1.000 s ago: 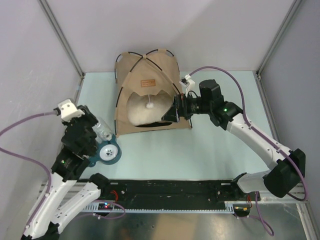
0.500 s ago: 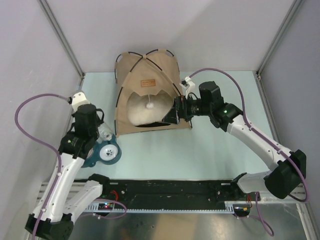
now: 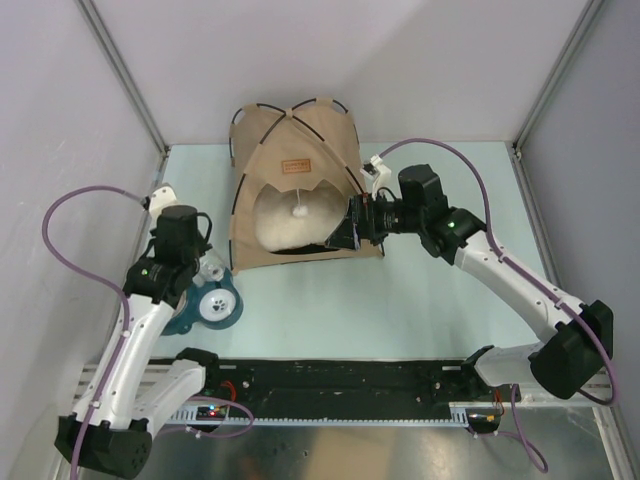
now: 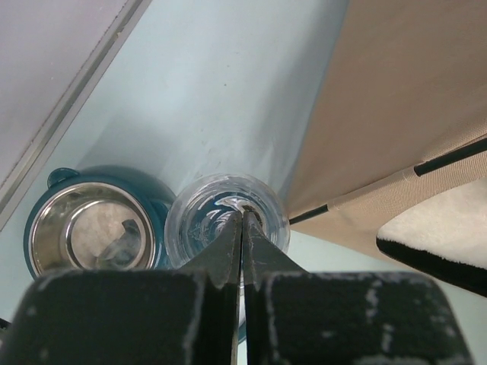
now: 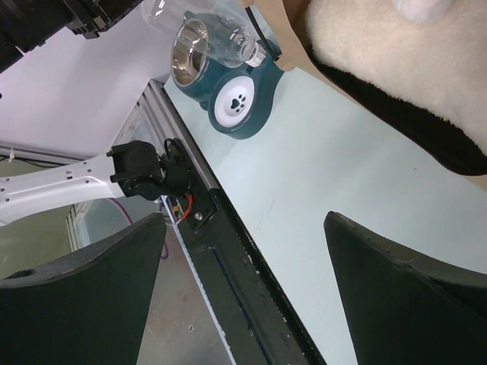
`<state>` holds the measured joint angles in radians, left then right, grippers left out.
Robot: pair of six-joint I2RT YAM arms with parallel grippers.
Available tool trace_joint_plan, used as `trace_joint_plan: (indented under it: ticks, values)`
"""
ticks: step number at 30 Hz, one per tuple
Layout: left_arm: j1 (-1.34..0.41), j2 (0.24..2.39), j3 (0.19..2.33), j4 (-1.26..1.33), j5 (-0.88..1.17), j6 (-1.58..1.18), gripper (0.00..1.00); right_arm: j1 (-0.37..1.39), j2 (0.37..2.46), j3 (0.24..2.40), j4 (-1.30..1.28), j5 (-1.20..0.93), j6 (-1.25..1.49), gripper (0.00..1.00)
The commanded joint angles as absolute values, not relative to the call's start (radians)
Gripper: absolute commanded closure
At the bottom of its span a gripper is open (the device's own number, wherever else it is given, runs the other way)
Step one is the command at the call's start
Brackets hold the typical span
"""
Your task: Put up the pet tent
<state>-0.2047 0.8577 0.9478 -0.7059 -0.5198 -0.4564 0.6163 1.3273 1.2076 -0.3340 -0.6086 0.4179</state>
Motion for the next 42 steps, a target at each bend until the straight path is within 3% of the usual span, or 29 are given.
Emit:
trace_joint_plan:
  ticks: [1,35,42]
  values:
    - [-0.197,0.84,0.919,-0.738,-0.496,-0.502,1.0,0.614,1.289,1.204,-0.321,-0.597,0.412,0.09]
    - [-0.201,0.75,0.622,-0.772,-0.404,-0.74,1.0,0.619,1.331,1.18,-0.264,-0.611,0.445,0.09]
    - [-0.203,0.696,0.595,-0.817,-0.484,-0.842,1.0,0.624,1.336,1.181,-0.266,-0.607,0.449,0.09]
